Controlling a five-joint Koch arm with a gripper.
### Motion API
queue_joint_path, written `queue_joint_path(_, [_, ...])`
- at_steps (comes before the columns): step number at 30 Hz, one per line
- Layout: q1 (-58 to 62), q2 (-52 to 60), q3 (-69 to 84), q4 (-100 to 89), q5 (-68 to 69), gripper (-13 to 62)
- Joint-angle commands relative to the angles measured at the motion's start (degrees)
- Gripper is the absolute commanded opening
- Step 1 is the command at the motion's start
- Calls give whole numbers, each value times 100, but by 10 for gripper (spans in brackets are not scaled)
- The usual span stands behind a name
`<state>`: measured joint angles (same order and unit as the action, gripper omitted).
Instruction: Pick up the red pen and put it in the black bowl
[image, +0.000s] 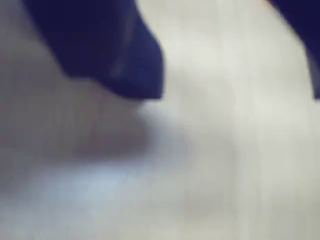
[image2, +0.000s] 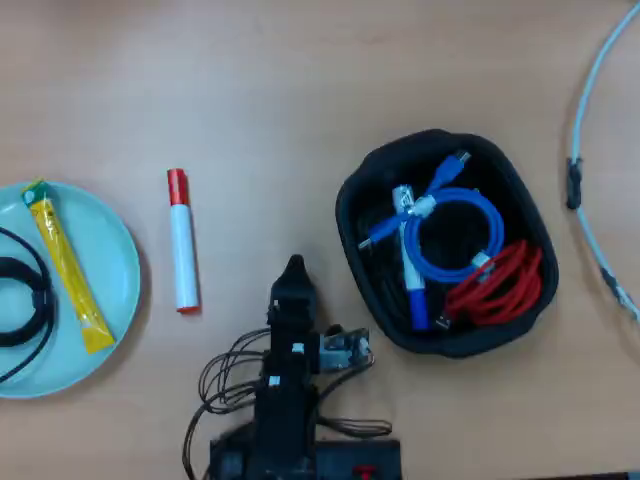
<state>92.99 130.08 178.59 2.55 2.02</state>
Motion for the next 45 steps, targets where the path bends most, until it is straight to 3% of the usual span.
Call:
queue_joint_path(1, [-35, 562, 220, 387, 44, 315])
queue_joint_path(14, [193, 571, -703, 773, 18, 315])
queue_joint_path(19, [105, 483, -3155, 2936, 35, 315])
queue_joint_path(26, [44, -1538, -6108, 5818, 633, 315])
queue_joint_path(37, [-132, -2593, -9035, 7295, 1195, 316])
queue_joint_path(45, [-1063, -4729, -11188, 8429, -1310, 318])
